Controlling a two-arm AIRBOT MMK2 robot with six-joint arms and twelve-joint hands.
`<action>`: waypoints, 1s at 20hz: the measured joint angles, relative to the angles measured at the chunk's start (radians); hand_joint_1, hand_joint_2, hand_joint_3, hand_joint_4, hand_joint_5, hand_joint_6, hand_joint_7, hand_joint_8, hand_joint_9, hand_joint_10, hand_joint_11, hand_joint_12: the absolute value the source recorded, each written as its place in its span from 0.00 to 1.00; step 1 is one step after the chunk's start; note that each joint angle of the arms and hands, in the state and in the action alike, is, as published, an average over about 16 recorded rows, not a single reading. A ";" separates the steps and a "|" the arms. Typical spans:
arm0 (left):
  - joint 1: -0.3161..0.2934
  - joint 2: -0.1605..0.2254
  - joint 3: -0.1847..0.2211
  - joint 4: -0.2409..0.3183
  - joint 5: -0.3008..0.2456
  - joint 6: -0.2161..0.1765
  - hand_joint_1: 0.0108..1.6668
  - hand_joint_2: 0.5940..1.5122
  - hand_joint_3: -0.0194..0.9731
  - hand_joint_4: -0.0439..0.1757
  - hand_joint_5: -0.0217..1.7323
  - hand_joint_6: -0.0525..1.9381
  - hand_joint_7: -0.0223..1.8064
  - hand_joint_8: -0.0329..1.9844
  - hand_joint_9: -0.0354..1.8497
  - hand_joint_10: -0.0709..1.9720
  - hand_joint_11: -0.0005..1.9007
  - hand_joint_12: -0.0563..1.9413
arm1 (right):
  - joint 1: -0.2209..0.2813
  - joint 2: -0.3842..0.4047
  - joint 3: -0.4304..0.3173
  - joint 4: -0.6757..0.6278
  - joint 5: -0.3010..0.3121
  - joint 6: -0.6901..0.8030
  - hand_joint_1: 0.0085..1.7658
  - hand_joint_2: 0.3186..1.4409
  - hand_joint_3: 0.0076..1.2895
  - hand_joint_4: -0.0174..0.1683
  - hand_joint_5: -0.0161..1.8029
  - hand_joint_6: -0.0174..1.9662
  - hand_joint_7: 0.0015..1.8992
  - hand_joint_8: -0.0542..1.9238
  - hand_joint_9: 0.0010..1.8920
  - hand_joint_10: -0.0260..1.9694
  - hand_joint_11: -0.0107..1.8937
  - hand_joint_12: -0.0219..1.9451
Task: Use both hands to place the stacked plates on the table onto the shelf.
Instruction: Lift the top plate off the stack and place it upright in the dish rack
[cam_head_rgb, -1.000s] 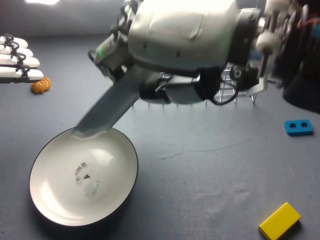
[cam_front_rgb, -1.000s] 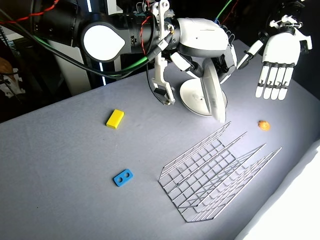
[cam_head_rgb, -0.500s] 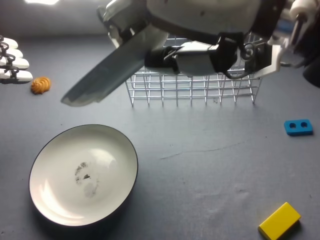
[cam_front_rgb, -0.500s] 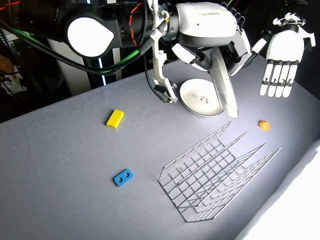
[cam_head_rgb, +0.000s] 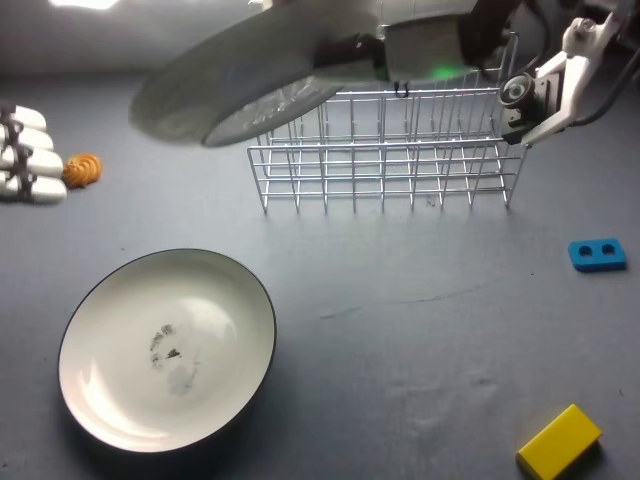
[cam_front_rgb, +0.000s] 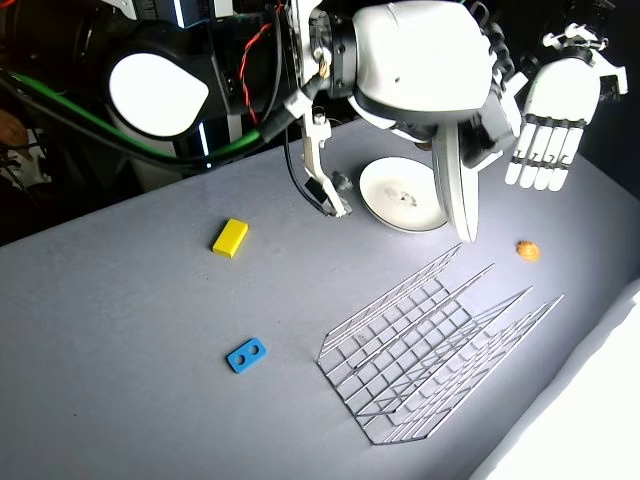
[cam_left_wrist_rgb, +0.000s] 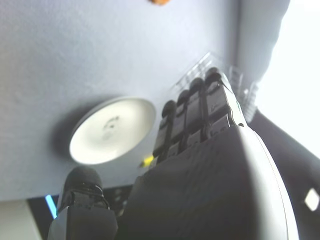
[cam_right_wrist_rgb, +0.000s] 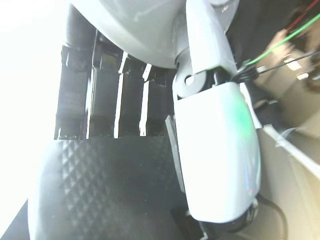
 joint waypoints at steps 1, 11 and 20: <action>0.004 0.000 0.000 0.010 -0.017 0.000 0.01 0.55 0.03 0.19 0.02 0.04 0.02 0.01 0.03 0.04 0.01 0.03 | 0.002 0.000 0.009 0.012 -0.005 0.022 0.72 0.63 0.00 0.06 0.47 0.52 0.52 0.58 0.56 0.37 0.44 0.58; 0.036 -0.001 -0.049 0.101 -0.141 0.001 0.01 0.55 0.03 0.19 0.02 0.04 0.02 0.01 0.03 0.04 0.01 0.03 | 0.019 -0.013 0.097 0.188 -0.083 0.120 0.74 0.63 0.00 0.06 0.46 0.50 0.51 0.59 0.51 0.54 0.43 0.60; 0.060 -0.012 -0.132 0.124 -0.089 0.002 0.01 0.56 0.03 0.19 0.02 0.04 0.02 0.01 0.03 0.04 0.01 0.03 | 0.029 -0.045 0.168 0.377 -0.179 0.091 0.77 0.64 0.01 0.06 0.45 0.50 0.50 0.60 0.48 0.63 0.41 0.62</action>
